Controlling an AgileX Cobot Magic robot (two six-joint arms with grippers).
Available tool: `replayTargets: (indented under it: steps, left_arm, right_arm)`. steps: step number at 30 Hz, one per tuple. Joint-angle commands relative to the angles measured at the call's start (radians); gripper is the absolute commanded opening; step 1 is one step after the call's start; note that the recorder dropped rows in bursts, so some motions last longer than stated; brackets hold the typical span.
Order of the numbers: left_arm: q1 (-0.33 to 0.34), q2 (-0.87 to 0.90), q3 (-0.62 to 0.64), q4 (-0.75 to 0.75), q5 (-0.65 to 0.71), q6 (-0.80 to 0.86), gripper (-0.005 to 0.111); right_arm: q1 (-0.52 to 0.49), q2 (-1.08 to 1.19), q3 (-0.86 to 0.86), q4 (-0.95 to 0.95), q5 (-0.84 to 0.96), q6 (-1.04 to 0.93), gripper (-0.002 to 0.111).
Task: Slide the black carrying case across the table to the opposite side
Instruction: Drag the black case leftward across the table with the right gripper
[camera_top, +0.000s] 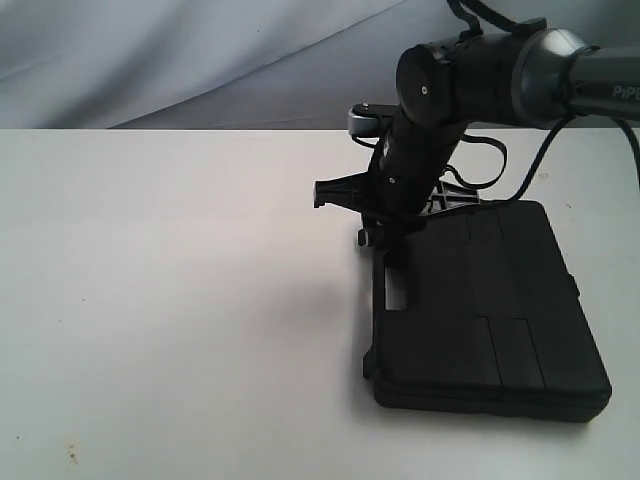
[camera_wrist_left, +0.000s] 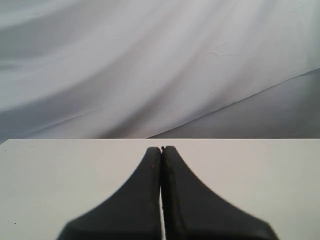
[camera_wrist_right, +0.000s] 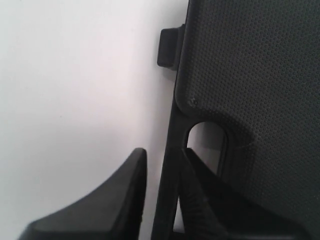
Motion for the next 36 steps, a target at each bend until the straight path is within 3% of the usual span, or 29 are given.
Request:
replayTargets:
  steps: [1,36]
  left_arm:
    - [-0.001,-0.005,0.004,-0.001,-0.008,-0.010,0.000]
    - [-0.001,-0.005,0.004,-0.001,-0.008,-0.010,0.000]
  right_arm:
    - [0.000,0.001,-0.003,-0.014,0.001,0.004,0.028]
    - [0.002,0.158,0.003,-0.014,-0.020,0.026,0.026]
